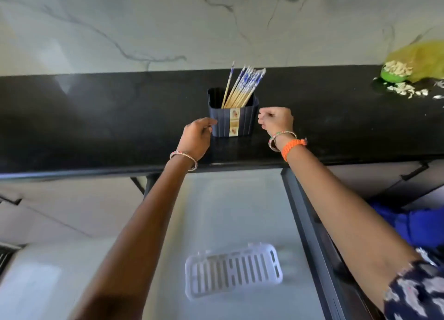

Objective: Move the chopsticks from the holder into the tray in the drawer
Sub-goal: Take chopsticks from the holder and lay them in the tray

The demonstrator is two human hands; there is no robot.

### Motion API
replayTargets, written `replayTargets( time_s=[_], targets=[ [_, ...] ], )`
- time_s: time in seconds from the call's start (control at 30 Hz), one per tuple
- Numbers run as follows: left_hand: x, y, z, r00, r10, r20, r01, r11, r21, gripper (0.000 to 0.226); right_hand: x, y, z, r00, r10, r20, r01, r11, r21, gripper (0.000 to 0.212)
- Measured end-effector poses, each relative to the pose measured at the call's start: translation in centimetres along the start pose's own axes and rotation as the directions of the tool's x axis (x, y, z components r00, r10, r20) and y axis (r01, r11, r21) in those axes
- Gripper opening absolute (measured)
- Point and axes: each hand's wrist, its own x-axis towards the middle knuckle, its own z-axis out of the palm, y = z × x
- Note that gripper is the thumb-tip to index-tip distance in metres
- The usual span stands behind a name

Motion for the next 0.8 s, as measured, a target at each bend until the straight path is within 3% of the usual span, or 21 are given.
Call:
replayTargets(
  time_s=[0.1, 0.27, 0.4, 0.47, 0.63, 0.8],
  targets=[
    [4.2, -0.5, 0.5, 0.998, 0.042, 0.042, -0.046, 0.995, 0.094, 0.036, 5.2, -0.9, 1.2, 0.994, 0.070, -0.088, -0.067, 0.997, 0.031, 0.024],
    [8.8, -1.8, 2.5, 0.974, 0.149, 0.171, -0.200, 0.922, 0.330, 0.048, 10.2, -2.4, 3.2, 0.991, 0.122, -0.058, -0.121, 0.992, 0.027, 0.035],
    [10.7, -2.2, 2.9, 0.949, 0.212, 0.231, -0.303, 0.814, 0.495, 0.023, 12.3, -2.4, 4.4, 0.993, 0.111, -0.041, -0.111, 0.994, 0.015, 0.041],
    [10.6, -2.5, 2.7, 0.950, 0.240, 0.202, -0.311, 0.799, 0.515, 0.016, 12.8, -2.0, 4.6, 0.993, 0.106, -0.052, -0.105, 0.994, 0.020, 0.044],
    [8.1, -3.5, 1.3, 0.956, 0.229, 0.183, -0.292, 0.802, 0.522, 0.022, 11.4, -1.6, 4.7, 0.993, 0.117, -0.020, -0.116, 0.993, 0.025, 0.048],
    [4.2, -4.9, -0.6, 0.966, 0.220, 0.136, -0.258, 0.794, 0.550, 0.022, 8.0, -1.6, 5.7, 0.983, 0.180, 0.026, -0.182, 0.971, 0.154, 0.036]
  ],
)
